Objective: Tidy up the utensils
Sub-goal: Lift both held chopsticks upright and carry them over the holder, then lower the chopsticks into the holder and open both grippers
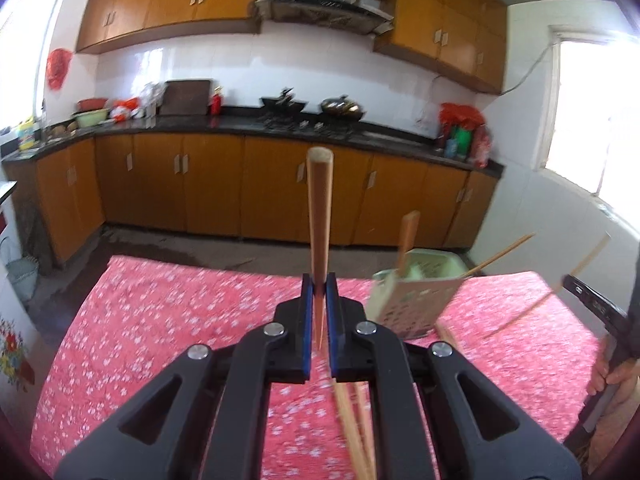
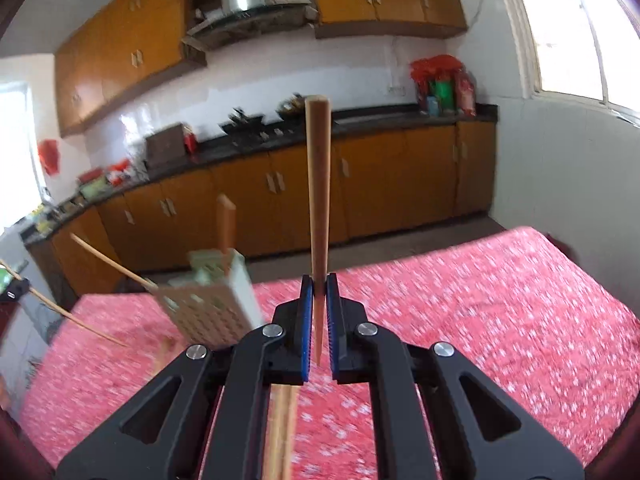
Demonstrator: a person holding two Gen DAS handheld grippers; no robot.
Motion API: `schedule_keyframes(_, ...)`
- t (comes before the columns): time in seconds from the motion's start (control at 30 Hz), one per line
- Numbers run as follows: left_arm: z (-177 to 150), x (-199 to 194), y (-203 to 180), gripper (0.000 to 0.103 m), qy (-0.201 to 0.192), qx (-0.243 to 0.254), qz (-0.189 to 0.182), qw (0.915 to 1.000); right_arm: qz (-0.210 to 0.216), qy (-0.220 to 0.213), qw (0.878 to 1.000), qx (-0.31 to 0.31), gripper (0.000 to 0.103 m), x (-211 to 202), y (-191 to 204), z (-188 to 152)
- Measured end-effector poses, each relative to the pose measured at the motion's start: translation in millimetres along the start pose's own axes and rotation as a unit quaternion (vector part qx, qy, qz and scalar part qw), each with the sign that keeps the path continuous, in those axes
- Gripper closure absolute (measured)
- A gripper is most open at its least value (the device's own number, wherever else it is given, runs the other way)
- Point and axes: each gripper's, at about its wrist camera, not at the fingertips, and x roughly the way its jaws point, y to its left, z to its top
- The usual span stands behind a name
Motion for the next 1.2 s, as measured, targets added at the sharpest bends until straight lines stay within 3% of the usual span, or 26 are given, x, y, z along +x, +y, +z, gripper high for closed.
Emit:
schedule_keyframes(0.27,32.8,-26.6,-52.6,0.095,-0.052,0.020,-0.071,0.9959,0.079,-0.051,0.995,-0.012,0.095,-32.7,35.6,41.8)
schedule_keyframes(0.53,65.2,-2.5,-86.9,0.095,-0.115,0.013,-0.065,0.9911,0.085,-0.105,0.991,-0.019,0.095,-10.4,66.0,59.1)
schedule_keyframes(0.63,65.2,23.8,-94.4,0.095,-0.104,0.019,-0.060,0.9925,0.081,-0.097,0.992,-0.021,0.095,13.3,73.5,55.9)
schedule_keyframes(0.9,39.4,89.4,-89.2,0.095,-0.034,0.009,-0.054,0.9979,0.074,-0.025,0.997,-0.017,0.095,68.0,75.0,32.5)
schedule_keyframes(1.07,33.1,103.5,-86.6,0.095,-0.022,0.005,-0.056,0.9982,0.073,-0.012,0.997,-0.017,0.095,73.2,74.9,27.1)
schedule_keyframes(1.2,34.8,95.7,-80.6,0.089,-0.031,0.001,-0.057,0.9979,0.072,-0.021,0.997,-0.015,0.092,65.8,74.6,31.2)
